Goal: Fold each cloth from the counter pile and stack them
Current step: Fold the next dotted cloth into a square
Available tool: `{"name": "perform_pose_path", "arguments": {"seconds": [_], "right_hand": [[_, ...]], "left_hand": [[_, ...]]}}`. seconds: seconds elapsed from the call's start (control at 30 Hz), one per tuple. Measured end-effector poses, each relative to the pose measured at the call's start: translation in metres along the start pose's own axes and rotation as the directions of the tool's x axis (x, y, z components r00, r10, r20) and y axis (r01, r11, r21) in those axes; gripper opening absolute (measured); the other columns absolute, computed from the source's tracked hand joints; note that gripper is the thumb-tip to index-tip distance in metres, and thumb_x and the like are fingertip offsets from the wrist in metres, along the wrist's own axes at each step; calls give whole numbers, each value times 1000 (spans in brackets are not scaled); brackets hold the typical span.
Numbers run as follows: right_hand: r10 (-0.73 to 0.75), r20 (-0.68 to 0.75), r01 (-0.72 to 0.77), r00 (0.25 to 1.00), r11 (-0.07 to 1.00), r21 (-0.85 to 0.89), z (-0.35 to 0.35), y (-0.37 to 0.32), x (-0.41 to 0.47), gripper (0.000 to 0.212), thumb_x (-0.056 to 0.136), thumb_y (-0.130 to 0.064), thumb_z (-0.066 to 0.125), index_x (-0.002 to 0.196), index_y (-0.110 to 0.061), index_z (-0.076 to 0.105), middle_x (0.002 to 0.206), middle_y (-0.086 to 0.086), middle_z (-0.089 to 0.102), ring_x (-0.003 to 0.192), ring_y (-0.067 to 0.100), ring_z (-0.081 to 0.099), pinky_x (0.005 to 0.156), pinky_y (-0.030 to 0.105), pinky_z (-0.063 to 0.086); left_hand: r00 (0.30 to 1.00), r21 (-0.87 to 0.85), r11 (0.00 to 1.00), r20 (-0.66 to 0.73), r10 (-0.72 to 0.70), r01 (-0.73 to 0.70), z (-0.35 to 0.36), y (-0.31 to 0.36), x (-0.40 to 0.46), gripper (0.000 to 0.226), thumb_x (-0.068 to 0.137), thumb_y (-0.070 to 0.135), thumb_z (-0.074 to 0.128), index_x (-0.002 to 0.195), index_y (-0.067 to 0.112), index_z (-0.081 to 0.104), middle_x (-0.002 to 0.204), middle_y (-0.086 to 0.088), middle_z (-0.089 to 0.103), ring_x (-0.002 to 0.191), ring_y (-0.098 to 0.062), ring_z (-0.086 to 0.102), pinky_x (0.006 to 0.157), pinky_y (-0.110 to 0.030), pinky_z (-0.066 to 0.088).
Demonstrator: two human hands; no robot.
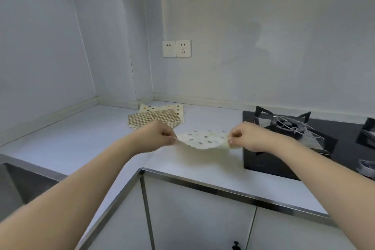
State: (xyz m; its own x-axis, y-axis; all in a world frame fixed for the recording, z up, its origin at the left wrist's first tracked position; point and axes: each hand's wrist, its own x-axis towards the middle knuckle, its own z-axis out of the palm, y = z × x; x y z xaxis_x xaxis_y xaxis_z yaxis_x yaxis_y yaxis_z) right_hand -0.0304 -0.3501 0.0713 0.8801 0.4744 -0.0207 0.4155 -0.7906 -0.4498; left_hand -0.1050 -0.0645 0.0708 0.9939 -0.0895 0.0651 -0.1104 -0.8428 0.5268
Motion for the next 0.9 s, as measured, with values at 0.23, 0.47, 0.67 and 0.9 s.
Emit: {"name": "perform_pose_path", "arguments": {"seconds": [0.23,0.47,0.67,0.9], "right_hand": [[94,258,-68,962,992,-106,47,24,-18,9,87,-28,65,84,-22,70,89,-3,70,74,9,60,71,27,48],[79,63,-72,995,992,-104,28,33,29,12,91,-30,60,84,-24,68,86,-8,65,75,9,58,60,22,42],[101,-15,-102,995,992,-76,43,54,84,13,92,-26,56,89,-19,66,97,-4,64,81,13,62,67,25,46],[73,30,-68,997,989,-132,62,77,112,17,89,-25,60,105,-20,63,104,-7,52,103,16,56,87,26,44]], "left_hand": [[947,38,995,306,-101,94,43,-28,-15,10,85,25,66,82,24,75,78,13,70,72,-4,59,75,-24,48],[975,36,983,125,-184,181,41,-42,40,16,87,27,62,87,13,69,81,0,66,72,-15,56,70,-33,48],[964,-22,963,21,-267,267,61,-56,87,9,84,21,62,87,13,65,75,-2,67,63,-14,55,57,-25,42],[931,90,944,159,-329,319,71,-72,118,24,78,20,60,100,27,53,102,4,54,88,-14,55,70,-28,48]]}}
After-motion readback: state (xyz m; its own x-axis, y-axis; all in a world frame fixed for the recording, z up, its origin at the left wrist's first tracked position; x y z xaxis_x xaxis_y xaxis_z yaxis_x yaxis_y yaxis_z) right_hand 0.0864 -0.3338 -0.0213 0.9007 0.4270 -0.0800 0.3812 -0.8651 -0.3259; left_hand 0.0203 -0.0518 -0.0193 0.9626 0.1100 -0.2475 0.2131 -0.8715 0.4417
